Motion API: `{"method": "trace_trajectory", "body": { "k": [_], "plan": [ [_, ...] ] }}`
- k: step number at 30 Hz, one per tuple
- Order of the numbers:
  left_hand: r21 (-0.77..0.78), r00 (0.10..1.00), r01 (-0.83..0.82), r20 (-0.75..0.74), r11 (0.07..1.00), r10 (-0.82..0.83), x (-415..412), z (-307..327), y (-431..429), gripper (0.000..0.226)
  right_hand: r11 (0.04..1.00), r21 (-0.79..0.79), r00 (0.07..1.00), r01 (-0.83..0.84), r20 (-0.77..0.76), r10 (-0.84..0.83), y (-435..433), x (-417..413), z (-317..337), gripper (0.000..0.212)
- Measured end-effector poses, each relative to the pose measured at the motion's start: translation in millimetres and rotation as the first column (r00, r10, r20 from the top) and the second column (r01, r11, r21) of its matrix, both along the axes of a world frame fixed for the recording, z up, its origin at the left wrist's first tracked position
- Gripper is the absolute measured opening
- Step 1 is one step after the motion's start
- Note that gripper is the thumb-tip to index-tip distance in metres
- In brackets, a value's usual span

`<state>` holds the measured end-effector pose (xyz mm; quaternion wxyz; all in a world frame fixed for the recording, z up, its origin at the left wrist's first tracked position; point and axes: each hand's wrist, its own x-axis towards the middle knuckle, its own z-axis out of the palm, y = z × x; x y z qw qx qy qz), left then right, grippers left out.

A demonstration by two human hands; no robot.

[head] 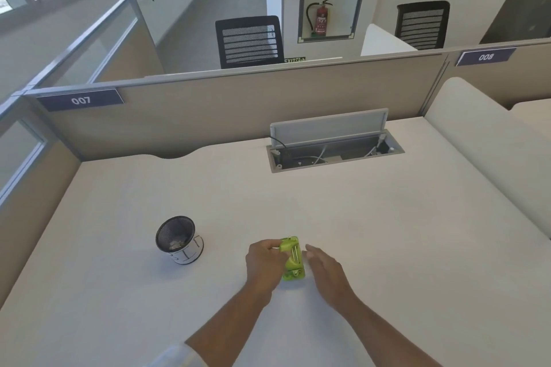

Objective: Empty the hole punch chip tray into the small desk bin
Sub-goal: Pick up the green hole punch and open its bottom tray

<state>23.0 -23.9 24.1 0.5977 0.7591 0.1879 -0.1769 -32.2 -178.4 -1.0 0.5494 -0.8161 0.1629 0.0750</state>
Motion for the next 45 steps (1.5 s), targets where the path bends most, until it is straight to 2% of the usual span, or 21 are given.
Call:
{"method": "trace_trajectory", "body": {
  "k": [2, 6, 9, 13, 22, 27, 31, 35, 45],
  "plan": [
    [-0.027, 1.000, 0.011, 0.009, 1.000, -0.011, -12, 8, 6, 0.027, 0.973, 0.196, 0.991, 0.119, -0.078, -0.106, 0, 3, 7, 0.034],
    [-0.064, 0.998, 0.045, 0.045, 0.997, -0.042, -37, 31, 13, 0.028, 0.781, 0.535, 0.939, 0.321, -0.286, -0.190, 10, 1, 27, 0.046],
    [-0.077, 0.995, 0.071, 0.070, 0.994, -0.066, -55, 51, 15, 0.028, 0.645, 0.677, 0.924, 0.354, -0.361, -0.128, 21, -10, 40, 0.056],
    [-0.052, 0.992, 0.088, 0.098, 0.995, -0.083, -72, 71, 18, 0.028, 0.516, 0.781, 0.924, 0.351, -0.377, -0.059, 34, -24, 49, 0.058],
    [-0.033, 0.990, 0.084, 0.117, 0.996, -0.080, -94, 81, 25, 0.029, 0.485, 0.802, 0.925, 0.349, -0.377, -0.043, 41, -41, 59, 0.060],
    [-0.036, 0.992, 0.064, 0.112, 0.997, -0.060, -99, 80, 25, 0.040, 0.488, 0.795, 0.918, 0.360, -0.396, -0.031, 45, -43, 59, 0.066],
    [-0.037, 0.993, 0.041, 0.114, 0.998, -0.036, -99, 73, 27, 0.034, 0.478, 0.795, 0.910, 0.374, -0.415, -0.022, 47, -44, 58, 0.068],
    [-0.038, 0.989, 0.049, 0.141, 0.998, -0.043, -99, 70, 28, 0.037, 0.451, 0.791, 0.892, 0.414, -0.451, -0.029, 48, -42, 58, 0.070],
    [-0.173, 0.992, 0.016, 0.127, 0.985, 0.006, -97, 69, 29, 0.037, 0.414, 0.791, 0.879, 0.451, -0.474, -0.053, 50, -39, 66, 0.075]
  ]
}}
